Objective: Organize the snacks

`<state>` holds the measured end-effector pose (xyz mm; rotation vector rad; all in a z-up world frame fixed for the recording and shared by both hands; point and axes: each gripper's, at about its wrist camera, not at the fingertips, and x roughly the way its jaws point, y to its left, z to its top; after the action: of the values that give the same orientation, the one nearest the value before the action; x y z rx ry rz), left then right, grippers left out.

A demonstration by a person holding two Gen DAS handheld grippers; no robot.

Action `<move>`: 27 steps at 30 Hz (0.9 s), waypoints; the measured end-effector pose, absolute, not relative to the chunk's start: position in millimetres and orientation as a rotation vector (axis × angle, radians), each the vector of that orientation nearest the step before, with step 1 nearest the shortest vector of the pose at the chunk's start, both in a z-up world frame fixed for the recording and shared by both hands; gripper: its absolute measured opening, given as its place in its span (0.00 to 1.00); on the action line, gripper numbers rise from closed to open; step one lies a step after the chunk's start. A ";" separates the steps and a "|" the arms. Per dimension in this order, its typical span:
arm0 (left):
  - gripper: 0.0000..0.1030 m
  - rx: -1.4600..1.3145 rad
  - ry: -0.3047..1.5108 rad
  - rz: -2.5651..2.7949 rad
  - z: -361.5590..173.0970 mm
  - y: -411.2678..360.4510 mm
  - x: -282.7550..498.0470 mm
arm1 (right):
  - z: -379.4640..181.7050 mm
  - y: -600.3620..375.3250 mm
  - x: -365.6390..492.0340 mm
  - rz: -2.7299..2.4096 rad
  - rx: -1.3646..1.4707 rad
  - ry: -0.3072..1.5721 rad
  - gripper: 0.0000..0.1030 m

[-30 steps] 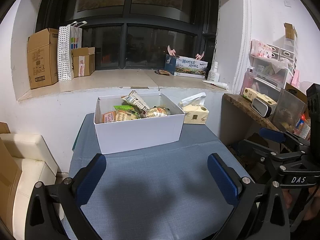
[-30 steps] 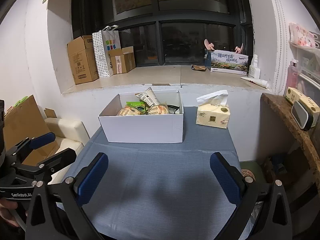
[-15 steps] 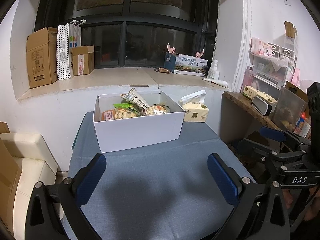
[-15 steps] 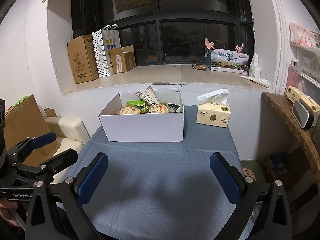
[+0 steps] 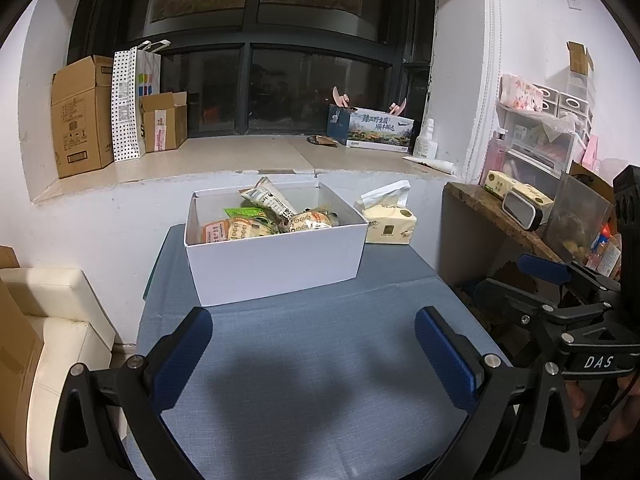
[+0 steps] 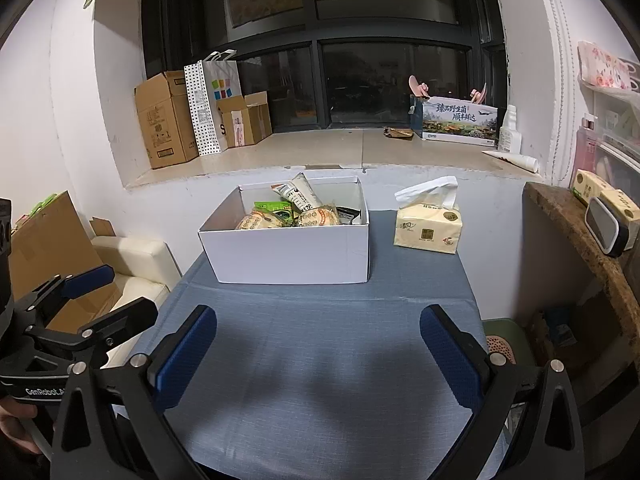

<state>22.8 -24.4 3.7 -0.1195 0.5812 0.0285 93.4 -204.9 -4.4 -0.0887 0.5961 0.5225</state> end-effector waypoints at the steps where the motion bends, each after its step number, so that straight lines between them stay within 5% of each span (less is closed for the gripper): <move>1: 1.00 -0.118 0.582 0.028 3.5 -24.6 22.9 | -4.3 -205.2 93.9 0.523 -0.089 0.596 1.00; 27: 1.00 -0.109 0.592 0.022 1.8 -25.1 23.3 | -5.9 -201.6 92.5 0.523 -0.088 0.604 1.00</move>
<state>23.3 -25.1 1.8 -0.1092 0.5919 0.0220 92.5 -201.6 -5.9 -0.0882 0.6044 0.5230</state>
